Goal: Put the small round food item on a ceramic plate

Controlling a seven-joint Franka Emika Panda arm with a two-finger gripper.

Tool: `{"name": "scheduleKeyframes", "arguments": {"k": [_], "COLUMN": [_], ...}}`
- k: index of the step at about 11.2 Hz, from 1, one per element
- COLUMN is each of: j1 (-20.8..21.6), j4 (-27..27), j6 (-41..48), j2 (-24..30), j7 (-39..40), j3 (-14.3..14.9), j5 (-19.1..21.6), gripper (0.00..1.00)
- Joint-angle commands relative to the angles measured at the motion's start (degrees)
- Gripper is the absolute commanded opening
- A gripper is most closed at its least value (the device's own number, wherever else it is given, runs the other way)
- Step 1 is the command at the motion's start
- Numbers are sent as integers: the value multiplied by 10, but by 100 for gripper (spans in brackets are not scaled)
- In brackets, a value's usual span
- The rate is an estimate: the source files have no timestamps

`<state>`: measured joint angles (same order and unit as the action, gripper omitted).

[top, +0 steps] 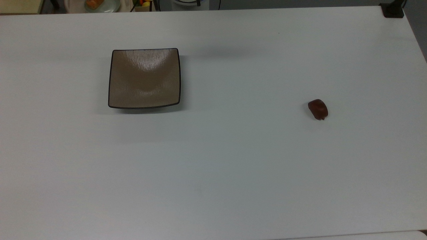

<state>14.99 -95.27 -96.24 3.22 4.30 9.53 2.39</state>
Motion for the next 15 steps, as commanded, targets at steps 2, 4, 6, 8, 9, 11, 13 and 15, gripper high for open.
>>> {"name": "scheduleKeyframes", "arguments": {"k": [2, 4, 6, 8, 9, 11, 13, 15], "j1": [0, 0, -1, -1, -1, -16, -44, -37], "j4": [-14, -14, -14, -15, -14, -10, -7, -3], "j6": [-11, -11, -11, -11, -11, -12, -13, -15], "j2": [5, 5, 5, 3, -1, -8, -27, -52], "j7": [16, 15, 16, 17, 18, 43, 59, 59], "j3": [0, 0, 0, -6, -18, -79, -134, -144], "j5": [10, 10, 10, 12, 12, 9, 10, 11], "gripper": [100, 100, 100, 100, 100, 100, 100, 100]}}
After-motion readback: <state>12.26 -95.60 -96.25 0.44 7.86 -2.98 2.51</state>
